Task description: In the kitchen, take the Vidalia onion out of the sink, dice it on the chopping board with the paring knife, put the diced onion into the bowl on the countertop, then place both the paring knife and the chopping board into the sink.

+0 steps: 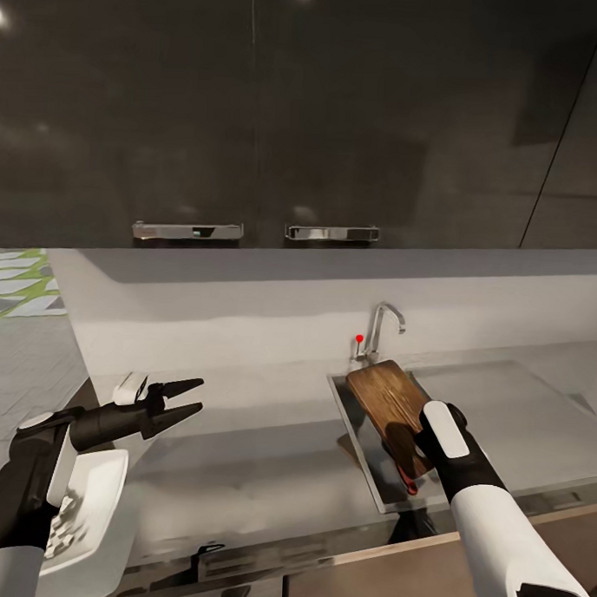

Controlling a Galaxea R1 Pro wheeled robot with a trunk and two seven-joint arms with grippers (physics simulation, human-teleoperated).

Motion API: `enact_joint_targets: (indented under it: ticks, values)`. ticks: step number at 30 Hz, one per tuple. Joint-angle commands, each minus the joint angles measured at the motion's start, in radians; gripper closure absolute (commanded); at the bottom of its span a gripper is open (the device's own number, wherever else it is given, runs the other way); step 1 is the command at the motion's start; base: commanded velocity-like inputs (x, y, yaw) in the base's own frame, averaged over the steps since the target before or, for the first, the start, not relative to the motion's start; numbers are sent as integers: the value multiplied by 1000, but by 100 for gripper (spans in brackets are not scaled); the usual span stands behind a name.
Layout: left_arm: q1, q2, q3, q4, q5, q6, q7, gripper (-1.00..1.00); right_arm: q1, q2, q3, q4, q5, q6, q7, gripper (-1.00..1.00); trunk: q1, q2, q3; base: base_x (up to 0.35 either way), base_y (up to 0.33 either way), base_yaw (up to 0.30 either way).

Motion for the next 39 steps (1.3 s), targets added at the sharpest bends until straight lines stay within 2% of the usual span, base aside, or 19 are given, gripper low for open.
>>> enact_joint_targets:
  ticks: [1, 14, 23, 39]
  values:
    - [-1, 0, 0, 0, 0, 11, -4, -100, -1, 0, -1, -1, -3, 10, -5, 100, 1, -2, -2, 0, 0, 0]
    - [-1, 1, 0, 0, 0, 11, -4, -100, -1, 0, -4, -1, -3, 10, -14, 100, 1, -2, -2, 0, 0, 0]
    - [-1, 0, 0, 0, 0, 11, -4, -100, -1, 0, -48, -1, -3, 10, -26, 100, 1, -2, -3, 0, 0, 0]
    - [-1, 0, 0, 2, 0, 11, -4, -100, -1, 0, -54, -2, -3, 10, -27, 100, 1, -2, -26, 0, 0, 0]
